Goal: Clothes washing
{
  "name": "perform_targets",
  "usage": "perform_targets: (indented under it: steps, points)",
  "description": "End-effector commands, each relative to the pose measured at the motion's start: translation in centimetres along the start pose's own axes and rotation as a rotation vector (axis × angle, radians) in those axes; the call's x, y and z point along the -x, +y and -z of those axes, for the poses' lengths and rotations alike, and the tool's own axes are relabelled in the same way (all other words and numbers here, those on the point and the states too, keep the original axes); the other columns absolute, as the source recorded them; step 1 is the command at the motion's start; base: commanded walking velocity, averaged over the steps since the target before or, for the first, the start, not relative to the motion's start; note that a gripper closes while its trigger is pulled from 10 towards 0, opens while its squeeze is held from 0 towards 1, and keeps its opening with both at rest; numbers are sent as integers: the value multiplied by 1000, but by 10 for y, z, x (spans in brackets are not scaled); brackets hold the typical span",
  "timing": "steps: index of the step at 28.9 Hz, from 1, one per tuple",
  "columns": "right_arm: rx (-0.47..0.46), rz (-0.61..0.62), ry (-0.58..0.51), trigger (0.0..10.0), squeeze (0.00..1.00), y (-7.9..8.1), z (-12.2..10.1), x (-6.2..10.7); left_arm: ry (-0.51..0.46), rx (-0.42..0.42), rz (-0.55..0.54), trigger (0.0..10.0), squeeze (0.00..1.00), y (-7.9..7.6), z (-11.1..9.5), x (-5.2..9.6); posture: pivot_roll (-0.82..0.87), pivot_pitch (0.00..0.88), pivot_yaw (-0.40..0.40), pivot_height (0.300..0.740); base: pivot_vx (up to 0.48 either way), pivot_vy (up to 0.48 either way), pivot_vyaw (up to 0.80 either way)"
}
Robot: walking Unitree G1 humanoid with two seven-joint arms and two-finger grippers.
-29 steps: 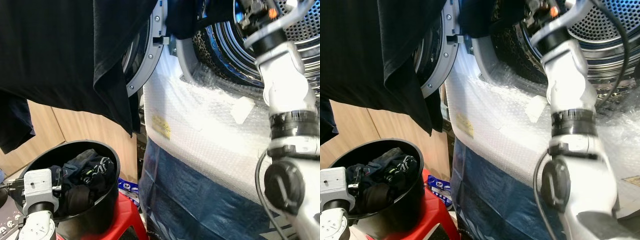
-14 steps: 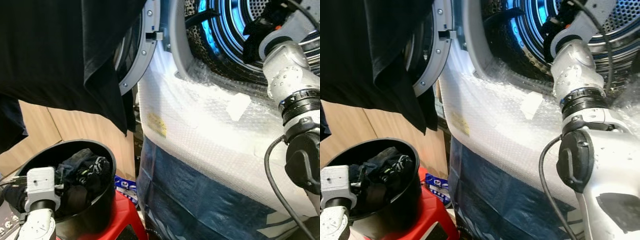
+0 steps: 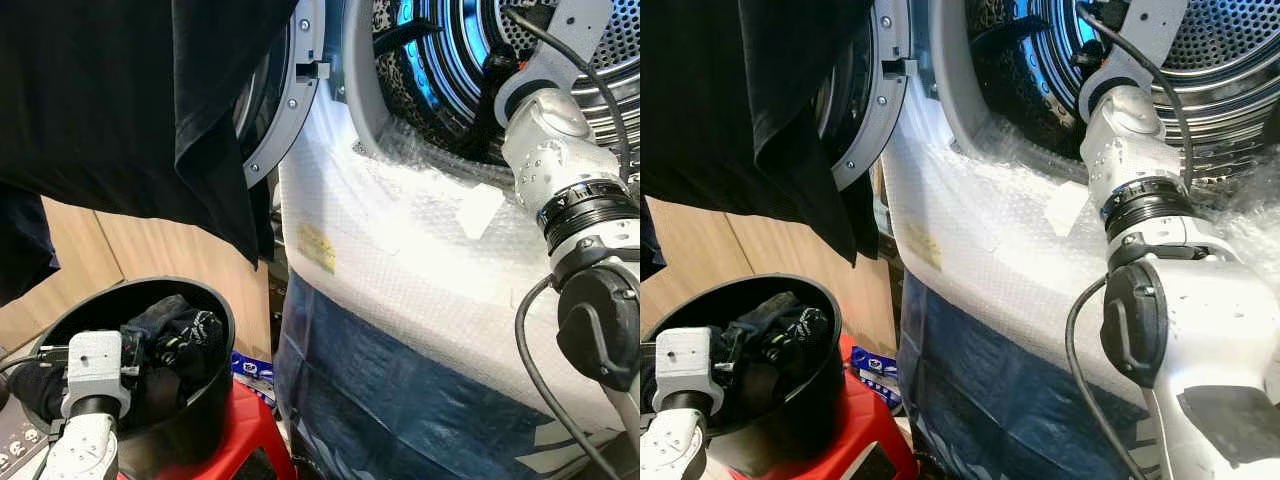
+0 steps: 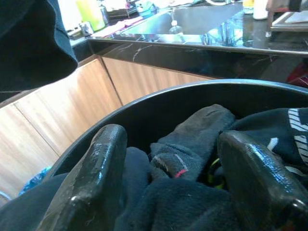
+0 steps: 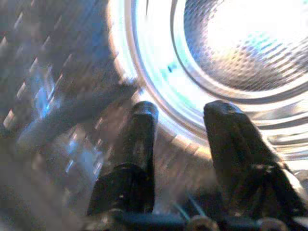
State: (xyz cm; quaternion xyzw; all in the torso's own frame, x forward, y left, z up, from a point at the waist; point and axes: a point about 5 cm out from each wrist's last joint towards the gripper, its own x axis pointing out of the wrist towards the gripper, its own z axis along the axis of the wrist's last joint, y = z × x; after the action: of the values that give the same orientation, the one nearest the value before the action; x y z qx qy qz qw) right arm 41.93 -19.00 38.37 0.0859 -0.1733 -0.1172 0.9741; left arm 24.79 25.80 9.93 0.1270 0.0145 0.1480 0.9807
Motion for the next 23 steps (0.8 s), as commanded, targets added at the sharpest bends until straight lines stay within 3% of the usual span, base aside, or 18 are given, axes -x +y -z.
perform_targets:
  steps: [1, 5, 7, 8, 11, 13, 15, 17, 18, 19, 23]
  points:
    - [3, 101, -164, 10000, 1000, -11, -40, -3, 5, -19, 26, 10000, 0, -2, 2, 0, 96, 0, 0, 740, 0, 0, 0]
    - [-14, 102, -158, 10000, 1000, -14, -43, -4, -3, -23, 29, 10000, 0, 0, -1, -4, 92, 0, 12, 740, 0, 0, 0]
    - [72, 27, -78, 10000, 1000, -4, -28, -4, -5, -25, 36, 10000, 0, -1, -2, -6, 92, 0, 12, 740, 0, 0, 0]
    - [97, -93, 0, 10000, 1000, 10, -10, -1, -6, -28, 47, 10000, 0, -2, -2, -7, 85, 0, 21, 740, 0, 0, 0]
    - [108, -132, 52, 10000, 1000, 17, 3, 2, -19, -29, 58, 10000, 0, -3, -5, -8, 77, 0, 29, 740, 0, 0, 0]
    - [121, -135, 50, 10000, 1000, 18, 4, 2, -21, -29, 60, 10000, 0, -3, -6, -9, 77, 0, 29, 740, 0, 0, 0]
    - [23, -70, -70, 10000, 1000, 13, -27, -2, -23, -29, 55, 10000, 0, -2, -7, -11, 74, 0, 32, 740, 0, 0, 0]
    - [23, -70, -70, 10000, 1000, 13, -27, -2, -23, -29, 55, 10000, 0, -2, -7, -11, 74, 0, 32, 740, 0, 0, 0]
    - [13, -63, -119, 10000, 549, 11, -37, -2, -24, -29, 55, 10000, 0, -2, -7, -11, 76, 0, 31, 740, 0, 0, 0]
    - [5, -86, -169, 10000, 0, 13, -48, -2, -26, -26, 55, 10000, 0, -3, -7, -11, 73, 0, 28, 740, 0, 0, 0]
    - [-18, -140, -219, 10000, 0, 17, -58, -1, -39, -29, 42, 10000, 0, -3, -9, -11, 64, 0, 30, 740, 0, 0, 0]
